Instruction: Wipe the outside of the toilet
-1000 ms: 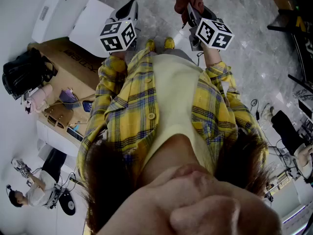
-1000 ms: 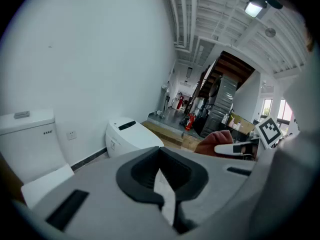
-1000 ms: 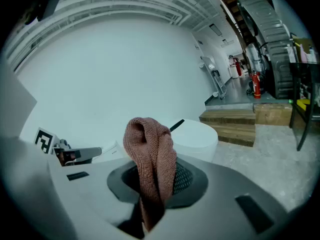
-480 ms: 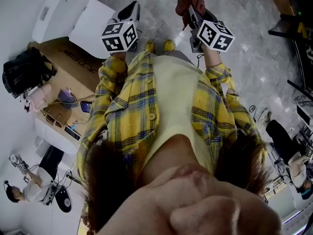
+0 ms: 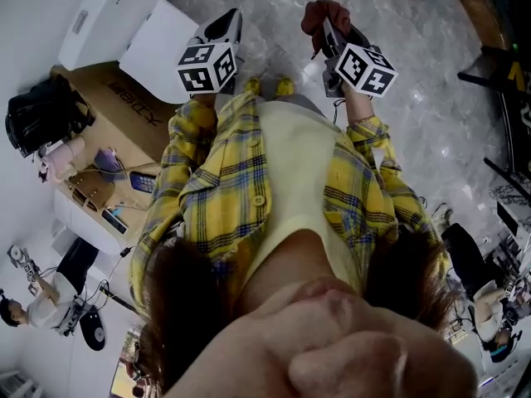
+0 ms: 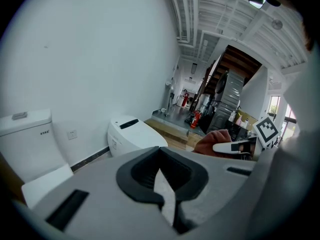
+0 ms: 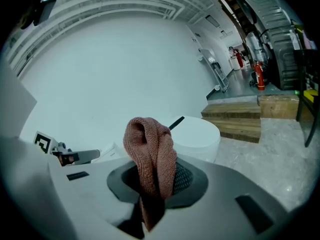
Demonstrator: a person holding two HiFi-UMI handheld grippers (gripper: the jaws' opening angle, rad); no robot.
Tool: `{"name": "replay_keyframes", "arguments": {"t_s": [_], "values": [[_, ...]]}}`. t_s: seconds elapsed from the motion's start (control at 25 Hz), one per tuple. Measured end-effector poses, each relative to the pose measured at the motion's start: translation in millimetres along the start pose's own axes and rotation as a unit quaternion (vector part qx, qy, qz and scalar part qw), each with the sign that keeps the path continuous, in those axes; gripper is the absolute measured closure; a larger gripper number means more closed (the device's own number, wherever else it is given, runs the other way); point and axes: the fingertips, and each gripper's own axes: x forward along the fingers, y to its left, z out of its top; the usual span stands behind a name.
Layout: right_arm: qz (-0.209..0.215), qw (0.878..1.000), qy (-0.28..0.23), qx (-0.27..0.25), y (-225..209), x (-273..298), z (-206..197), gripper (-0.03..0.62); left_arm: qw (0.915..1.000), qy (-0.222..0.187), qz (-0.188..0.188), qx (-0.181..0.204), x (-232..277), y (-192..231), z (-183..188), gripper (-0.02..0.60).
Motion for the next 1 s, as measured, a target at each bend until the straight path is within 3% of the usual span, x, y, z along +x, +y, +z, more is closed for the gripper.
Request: {"name": "replay_keyframes", "arguments": {"t_s": [0.48, 1.0], "values": [[0.010, 1.000, 0.013, 0.014, -30, 9, 5, 0.512, 0.9997, 0.013, 0.020, 0.006, 18, -13, 0, 0.574], [0.016, 0.999, 0.035, 0.003, -17, 51, 11, 0.512, 0.9998, 0.006, 0.018, -0.009, 57, 25, 18, 0.574]]}}
